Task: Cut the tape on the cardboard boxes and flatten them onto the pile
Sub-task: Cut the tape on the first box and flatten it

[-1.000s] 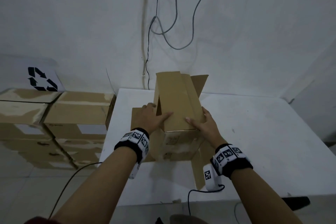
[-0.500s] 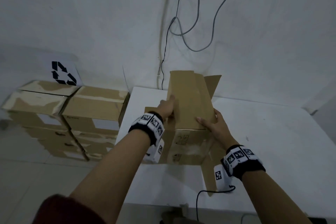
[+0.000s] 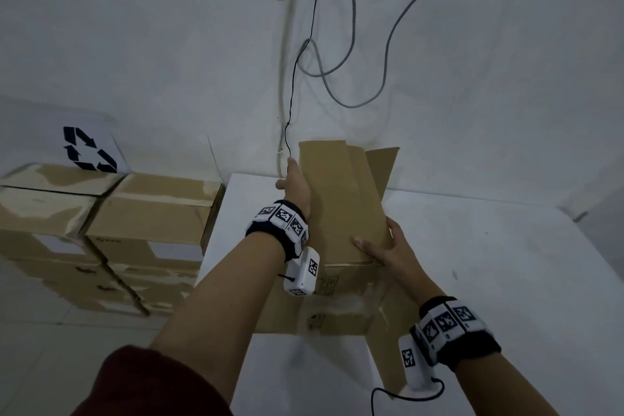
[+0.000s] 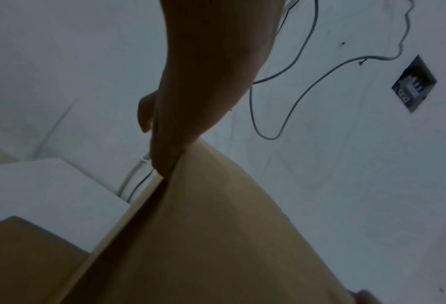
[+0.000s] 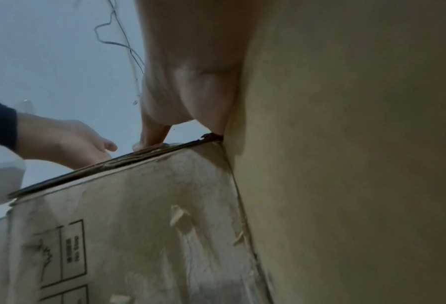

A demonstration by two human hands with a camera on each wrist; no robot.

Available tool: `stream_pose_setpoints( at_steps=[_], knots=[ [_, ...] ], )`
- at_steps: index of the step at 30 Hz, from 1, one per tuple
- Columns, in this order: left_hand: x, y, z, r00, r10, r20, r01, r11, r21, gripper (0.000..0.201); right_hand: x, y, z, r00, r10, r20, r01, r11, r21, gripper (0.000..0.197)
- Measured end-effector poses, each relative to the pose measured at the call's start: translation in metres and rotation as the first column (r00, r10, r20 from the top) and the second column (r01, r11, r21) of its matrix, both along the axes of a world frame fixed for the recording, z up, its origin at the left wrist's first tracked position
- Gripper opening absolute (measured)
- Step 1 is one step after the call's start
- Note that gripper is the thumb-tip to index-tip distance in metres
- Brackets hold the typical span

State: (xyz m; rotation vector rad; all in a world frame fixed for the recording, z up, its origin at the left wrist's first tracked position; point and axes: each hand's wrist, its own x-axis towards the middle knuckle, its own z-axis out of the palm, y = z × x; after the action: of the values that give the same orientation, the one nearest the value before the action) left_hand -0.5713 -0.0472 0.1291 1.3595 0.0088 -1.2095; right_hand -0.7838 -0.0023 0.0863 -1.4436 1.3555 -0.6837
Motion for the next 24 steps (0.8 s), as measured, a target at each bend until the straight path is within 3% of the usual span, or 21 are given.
stream_pose_setpoints(
  at_steps=[4,6,7,9,11,13,16,17,19,22,24],
  knots=[
    [-0.013,-0.007,0.003,0.942,0.031,0.336,-0.027,1.000,-0.016,0.070,-0.004,-0.007,0.001,1.000,0.025,-0.010,-0.025,0.999,0.028,0.108],
    [0.002,-0.012,0.002,0.827,0.135,0.546,-0.093,0.990,-0.105,0.059,-0.004,-0.010,-0.001,0.999,0.035,-0.020,-0.034,0.999,0.036,0.114],
    [0.010,-0.017,0.003,0.763,0.110,0.637,-0.043,0.992,-0.119,0.055,-0.004,-0.013,-0.002,0.999,0.040,-0.021,-0.039,0.999,0.037,0.118],
    [0.021,-0.026,-0.001,0.767,-0.159,0.622,0.233,0.972,-0.039,0.063,-0.001,-0.020,-0.006,0.998,0.047,-0.035,-0.045,0.998,0.037,0.123],
    [0.026,-0.031,-0.014,0.752,-0.438,0.493,0.472,0.879,0.061,0.074,0.003,-0.031,-0.011,0.995,0.055,-0.078,-0.052,0.998,0.045,0.126],
    [0.020,-0.023,-0.022,0.622,-0.561,0.546,0.604,0.788,0.122,0.073,0.008,-0.045,-0.014,0.987,0.065,-0.147,-0.059,0.997,0.047,0.130],
    [0.008,-0.007,-0.045,0.252,-0.704,0.664,0.672,0.621,0.403,0.084,0.018,-0.064,-0.019,0.948,0.065,-0.310,-0.066,0.998,0.006,0.127],
    [0.005,0.001,-0.052,0.180,-0.741,0.647,0.657,0.580,0.482,0.094,0.022,-0.068,-0.021,0.925,0.068,-0.375,-0.084,0.996,-0.025,0.122],
    [0.003,0.010,-0.068,0.163,-0.771,0.616,0.623,0.565,0.541,0.107,0.030,-0.075,-0.027,0.865,0.101,-0.492,-0.150,0.987,-0.060,0.119],
    [0.006,0.023,-0.087,0.212,-0.745,0.632,0.616,0.605,0.505,0.126,0.036,-0.081,-0.041,0.793,0.237,-0.562,-0.257,0.965,0.044,0.133],
    [0.014,0.030,-0.102,0.276,-0.765,0.582,0.667,0.588,0.458,0.142,0.033,-0.081,-0.054,0.744,0.362,-0.561,-0.341,0.929,0.147,0.134]
  ],
)
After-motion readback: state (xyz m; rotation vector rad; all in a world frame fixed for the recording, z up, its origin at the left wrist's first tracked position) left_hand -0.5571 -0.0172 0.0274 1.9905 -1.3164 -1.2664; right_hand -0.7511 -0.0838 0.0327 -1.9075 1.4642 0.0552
